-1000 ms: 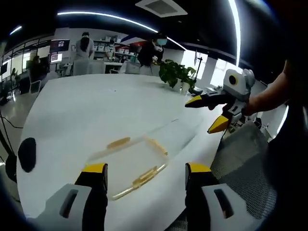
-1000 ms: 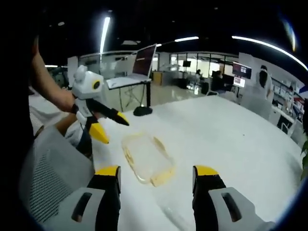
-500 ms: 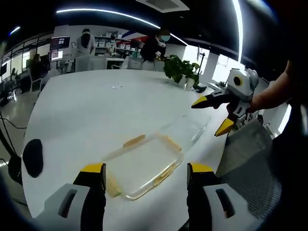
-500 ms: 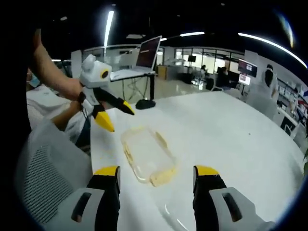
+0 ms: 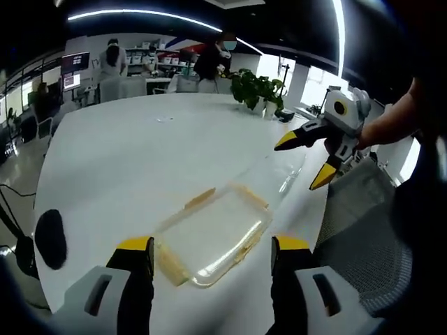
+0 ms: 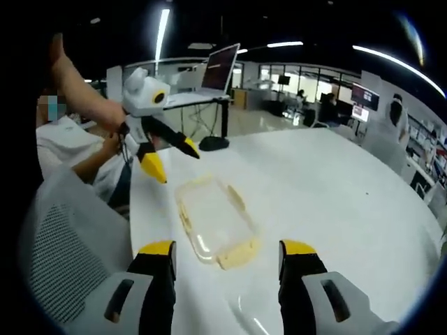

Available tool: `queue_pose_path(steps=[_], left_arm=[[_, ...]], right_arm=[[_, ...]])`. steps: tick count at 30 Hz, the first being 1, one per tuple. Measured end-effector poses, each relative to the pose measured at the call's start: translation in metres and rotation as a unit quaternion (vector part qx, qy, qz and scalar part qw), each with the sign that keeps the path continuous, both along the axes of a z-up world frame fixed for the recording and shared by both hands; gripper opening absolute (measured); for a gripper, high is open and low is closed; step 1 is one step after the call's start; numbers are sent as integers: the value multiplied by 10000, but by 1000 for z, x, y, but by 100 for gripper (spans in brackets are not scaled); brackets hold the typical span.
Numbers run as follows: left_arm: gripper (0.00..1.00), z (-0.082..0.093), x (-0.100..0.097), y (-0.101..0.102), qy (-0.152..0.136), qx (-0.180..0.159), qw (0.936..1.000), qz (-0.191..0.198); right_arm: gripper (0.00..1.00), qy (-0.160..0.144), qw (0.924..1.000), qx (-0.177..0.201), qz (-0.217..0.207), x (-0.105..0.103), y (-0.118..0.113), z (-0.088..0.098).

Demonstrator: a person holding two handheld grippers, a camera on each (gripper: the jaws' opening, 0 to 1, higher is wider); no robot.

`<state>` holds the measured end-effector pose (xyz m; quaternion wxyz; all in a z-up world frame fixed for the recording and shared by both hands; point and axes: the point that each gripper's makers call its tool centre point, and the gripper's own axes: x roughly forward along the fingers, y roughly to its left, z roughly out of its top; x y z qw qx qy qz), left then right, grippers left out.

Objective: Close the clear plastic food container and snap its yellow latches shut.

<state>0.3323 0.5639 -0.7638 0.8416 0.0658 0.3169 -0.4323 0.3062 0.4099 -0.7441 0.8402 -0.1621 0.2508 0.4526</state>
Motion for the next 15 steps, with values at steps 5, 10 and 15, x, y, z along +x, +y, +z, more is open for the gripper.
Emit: queue_pose_path(steps=[5,10,15], left_arm=[[67,-6,2,5,0,220,9994,-260],[67,-10,8,11,70,285,9990,-337],[67,-13,8,11,148,378,9978,-523]], right_arm=[[61,16,10000,4,-1,3,1,-2],[60,75,9999,-133,76,5,3,-10],[60,110,9994,-249,216,7,3,-15]])
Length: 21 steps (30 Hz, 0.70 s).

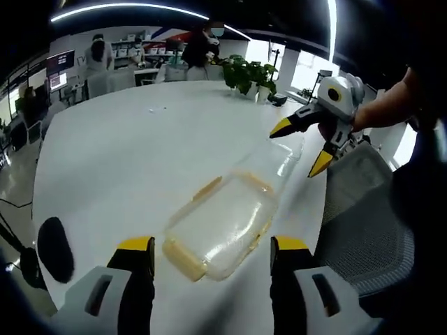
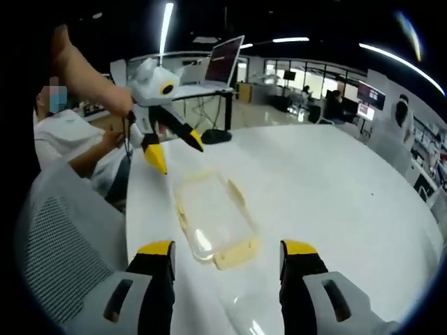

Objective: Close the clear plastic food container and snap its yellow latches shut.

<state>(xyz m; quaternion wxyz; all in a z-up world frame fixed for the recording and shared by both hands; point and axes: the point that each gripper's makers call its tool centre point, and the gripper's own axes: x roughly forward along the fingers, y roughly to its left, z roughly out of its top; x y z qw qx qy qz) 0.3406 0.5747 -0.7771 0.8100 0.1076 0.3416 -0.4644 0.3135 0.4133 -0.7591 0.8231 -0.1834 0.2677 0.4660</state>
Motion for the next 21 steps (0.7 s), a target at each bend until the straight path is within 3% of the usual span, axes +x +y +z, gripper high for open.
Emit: queue_pose_path(steps=[21], left_arm=[[66,-21,6,5,175,419,9970,-621]], right_arm=[[54,171,9983,-385,397,8,3,-18]])
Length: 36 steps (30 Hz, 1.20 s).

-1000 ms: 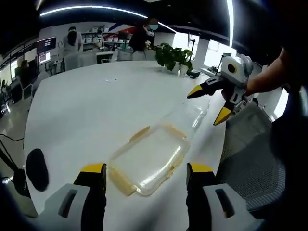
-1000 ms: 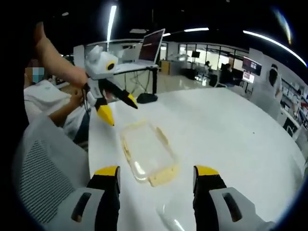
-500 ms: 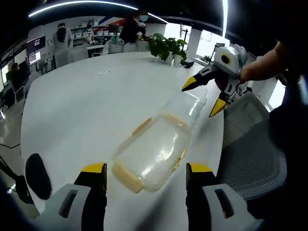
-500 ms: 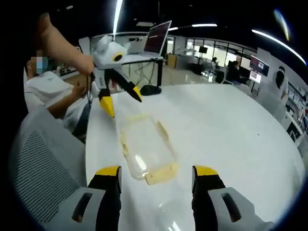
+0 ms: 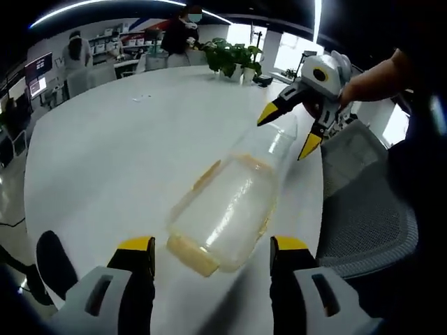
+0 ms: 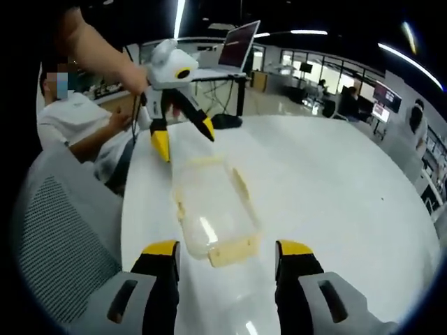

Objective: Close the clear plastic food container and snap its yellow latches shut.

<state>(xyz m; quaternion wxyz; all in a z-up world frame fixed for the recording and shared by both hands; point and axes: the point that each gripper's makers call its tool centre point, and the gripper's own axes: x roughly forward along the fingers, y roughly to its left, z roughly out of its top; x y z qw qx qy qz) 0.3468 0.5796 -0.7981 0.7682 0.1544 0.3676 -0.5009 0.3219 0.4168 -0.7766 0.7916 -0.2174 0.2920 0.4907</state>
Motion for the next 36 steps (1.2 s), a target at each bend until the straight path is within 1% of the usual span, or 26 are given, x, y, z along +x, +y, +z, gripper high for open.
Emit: queue_pose_path(steps=[4,7,11,14,20,23,26,27,28,32,36], left_arm=[[66,-5,1,5,11,117,9999,-86],[66,-10,2,10,-1,294,9992,-276],[67,-12,1,10,65,357,9985,-411],[67,-16,1,11,64,472,9972,-579],[67,-21,6,14,45,624,9947,-815],[67,-23,7,16,88,671,9939,-870],[67,-26,7,18,52,804,9912,-1047],[68,-27,11,20,-75,905,9894,-1133],[68,-27,12,20,-116,932,9887,-1166],[66,-26,11,16,-95,919,9876,-1271],[65,-29,11,15,-131,992,9851,-1397]], right_arm=[[55,24,10000,-59,54,4,1,-2],[55,103,9999,-113,70,6,1,-5],[54,173,9996,-213,91,8,1,-9],[54,251,9992,-274,136,7,2,-14],[54,292,9982,-432,311,4,5,-21],[53,418,9973,-519,313,2,5,-26],[52,415,9967,-592,381,1,5,-29],[52,410,9965,-611,403,1,5,-29],[52,404,9964,-617,406,2,5,-29],[50,364,9956,-705,492,4,5,-31],[50,353,9953,-736,528,6,5,-32]])
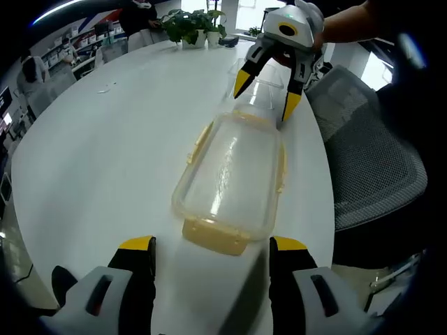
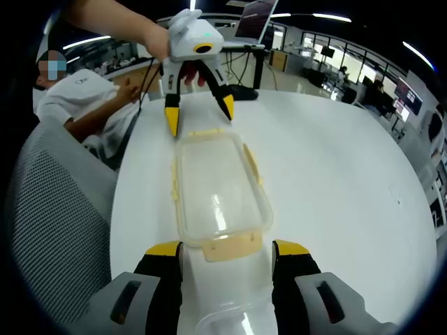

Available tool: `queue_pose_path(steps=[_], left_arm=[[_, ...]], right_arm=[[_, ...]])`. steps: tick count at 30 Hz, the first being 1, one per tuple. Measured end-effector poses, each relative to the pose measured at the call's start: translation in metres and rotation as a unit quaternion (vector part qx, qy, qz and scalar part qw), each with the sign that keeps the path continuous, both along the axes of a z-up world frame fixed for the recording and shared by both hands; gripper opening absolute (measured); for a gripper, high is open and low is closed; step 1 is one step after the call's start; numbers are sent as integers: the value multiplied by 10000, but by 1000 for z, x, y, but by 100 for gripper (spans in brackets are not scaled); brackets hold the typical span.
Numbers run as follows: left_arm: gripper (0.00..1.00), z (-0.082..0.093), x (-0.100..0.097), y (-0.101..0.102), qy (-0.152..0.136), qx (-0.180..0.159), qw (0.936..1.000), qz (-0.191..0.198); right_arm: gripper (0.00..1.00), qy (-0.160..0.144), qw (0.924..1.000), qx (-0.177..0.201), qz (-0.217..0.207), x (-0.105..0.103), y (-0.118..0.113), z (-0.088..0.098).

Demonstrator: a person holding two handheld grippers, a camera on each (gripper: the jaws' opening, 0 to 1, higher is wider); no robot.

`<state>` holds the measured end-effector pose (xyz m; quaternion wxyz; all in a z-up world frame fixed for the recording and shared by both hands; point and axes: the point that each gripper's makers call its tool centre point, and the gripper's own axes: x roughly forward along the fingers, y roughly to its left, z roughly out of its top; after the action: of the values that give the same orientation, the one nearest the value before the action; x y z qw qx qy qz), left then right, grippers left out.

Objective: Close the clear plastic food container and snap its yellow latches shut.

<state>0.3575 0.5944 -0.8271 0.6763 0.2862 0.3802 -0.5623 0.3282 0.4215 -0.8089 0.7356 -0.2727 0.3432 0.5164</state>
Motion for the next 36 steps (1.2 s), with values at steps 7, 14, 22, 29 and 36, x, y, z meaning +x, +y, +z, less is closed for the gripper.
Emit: queue_pose_path(steps=[7,14,22,29,36], left_arm=[[64,-3,0,1,-75,100,9997,-232],[60,-8,-4,-1,-216,299,9964,-759],[60,-9,-6,-4,-255,359,9948,-915],[57,-11,-5,-4,-249,419,9933,-1043],[56,-10,-4,-6,-226,452,9923,-1131]], right_arm=[[48,-55,9998,-73,159,4,1,-2],[47,-85,9990,-219,377,3,3,-7],[46,-48,9983,-345,465,2,3,-12],[42,22,9969,-519,585,3,0,-19],[42,50,9967,-546,602,7,1,-20]])
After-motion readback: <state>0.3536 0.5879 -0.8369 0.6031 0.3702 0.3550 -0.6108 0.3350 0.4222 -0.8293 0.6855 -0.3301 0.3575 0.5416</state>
